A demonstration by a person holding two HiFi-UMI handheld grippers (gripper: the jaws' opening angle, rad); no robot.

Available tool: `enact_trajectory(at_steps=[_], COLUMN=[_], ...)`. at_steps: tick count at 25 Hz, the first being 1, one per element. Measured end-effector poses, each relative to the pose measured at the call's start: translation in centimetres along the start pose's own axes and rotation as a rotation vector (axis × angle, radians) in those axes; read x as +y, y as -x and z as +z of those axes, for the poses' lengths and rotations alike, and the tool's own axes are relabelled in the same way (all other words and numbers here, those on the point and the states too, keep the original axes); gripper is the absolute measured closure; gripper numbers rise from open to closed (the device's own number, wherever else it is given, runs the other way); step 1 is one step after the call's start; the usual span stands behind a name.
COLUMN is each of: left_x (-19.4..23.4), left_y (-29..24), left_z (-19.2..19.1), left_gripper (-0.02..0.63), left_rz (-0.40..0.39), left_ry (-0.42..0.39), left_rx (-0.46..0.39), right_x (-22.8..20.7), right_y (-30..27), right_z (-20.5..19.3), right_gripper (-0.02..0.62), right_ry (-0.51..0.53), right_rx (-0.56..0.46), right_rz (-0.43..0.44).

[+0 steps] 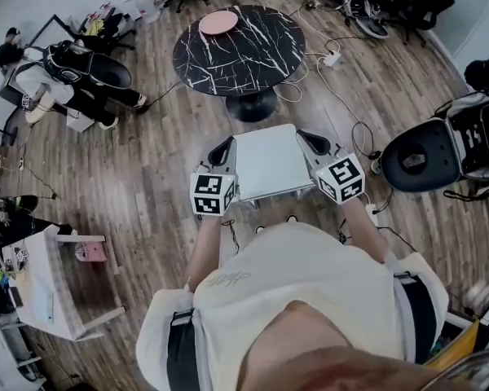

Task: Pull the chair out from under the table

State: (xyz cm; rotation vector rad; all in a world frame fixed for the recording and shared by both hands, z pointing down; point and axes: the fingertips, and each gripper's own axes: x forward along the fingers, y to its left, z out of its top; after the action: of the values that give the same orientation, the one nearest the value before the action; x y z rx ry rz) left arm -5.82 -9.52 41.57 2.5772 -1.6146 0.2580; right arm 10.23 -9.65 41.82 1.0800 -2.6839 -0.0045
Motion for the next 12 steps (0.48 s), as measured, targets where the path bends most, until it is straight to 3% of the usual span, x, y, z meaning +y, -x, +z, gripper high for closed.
enact_trajectory(at_steps=[12], left_x=[-0.06], left_y=[0.15], left_z=[-0.46], left_gripper=[0.588], left_rz=[-0.005], left_ry=[0.012], left_rx=[0.015], right_x=[0.57], right_y=[0.02], right_z=[0.05], right_gripper=[0.591], right_ry=[0.023], right_rx=[-0.005], right_rz=[-0.006])
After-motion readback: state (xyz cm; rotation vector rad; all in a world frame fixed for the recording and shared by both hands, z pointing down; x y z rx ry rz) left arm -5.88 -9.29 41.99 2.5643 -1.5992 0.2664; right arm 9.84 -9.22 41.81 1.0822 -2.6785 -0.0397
